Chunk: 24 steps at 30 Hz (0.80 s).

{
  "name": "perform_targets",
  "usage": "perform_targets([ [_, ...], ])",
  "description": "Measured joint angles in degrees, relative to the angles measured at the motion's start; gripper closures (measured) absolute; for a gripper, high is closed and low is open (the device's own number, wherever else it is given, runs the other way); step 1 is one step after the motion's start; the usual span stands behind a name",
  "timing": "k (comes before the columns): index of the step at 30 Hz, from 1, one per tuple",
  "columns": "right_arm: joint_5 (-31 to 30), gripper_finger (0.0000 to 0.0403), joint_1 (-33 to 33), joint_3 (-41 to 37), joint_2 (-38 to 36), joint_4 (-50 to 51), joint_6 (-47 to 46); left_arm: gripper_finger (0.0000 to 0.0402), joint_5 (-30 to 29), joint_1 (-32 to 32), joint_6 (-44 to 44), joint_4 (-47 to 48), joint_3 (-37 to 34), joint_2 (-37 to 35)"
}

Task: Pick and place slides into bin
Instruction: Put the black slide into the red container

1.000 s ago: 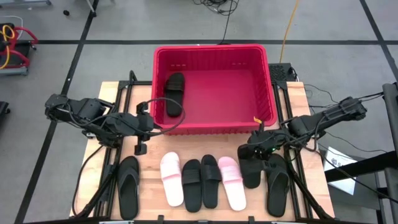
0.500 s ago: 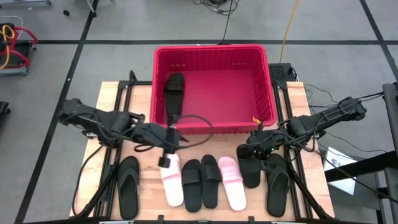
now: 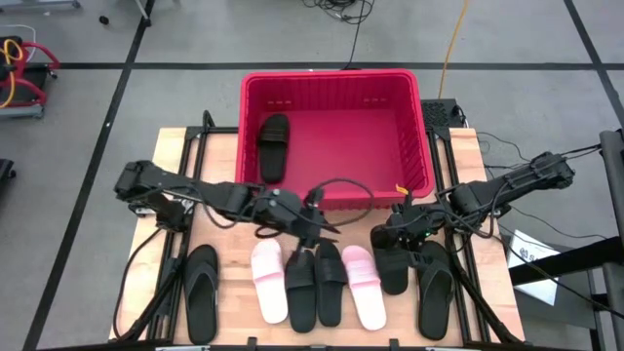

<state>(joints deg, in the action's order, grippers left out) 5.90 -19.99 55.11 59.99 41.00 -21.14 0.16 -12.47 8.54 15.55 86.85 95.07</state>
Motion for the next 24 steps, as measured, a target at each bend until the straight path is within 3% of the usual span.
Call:
perform_targets([
  [13,-0.13,0.0402,0.00,-0.02,0.00,0.08,1.08,0.0316,0.83,0.09,-0.37,-11.76,0.02,11.14],
  [21,-0.12,0.0403,-0.02,-0.02,0.00,0.03,2.35,0.0316,-6.72,0.05,-8.48,-13.02,0.02,13.72],
  [24,-0.12,0.0403,0.00,-0.02,0.02,0.03,2.53,0.0316,-6.76,0.05,-12.35,-13.42,0.02,13.61],
])
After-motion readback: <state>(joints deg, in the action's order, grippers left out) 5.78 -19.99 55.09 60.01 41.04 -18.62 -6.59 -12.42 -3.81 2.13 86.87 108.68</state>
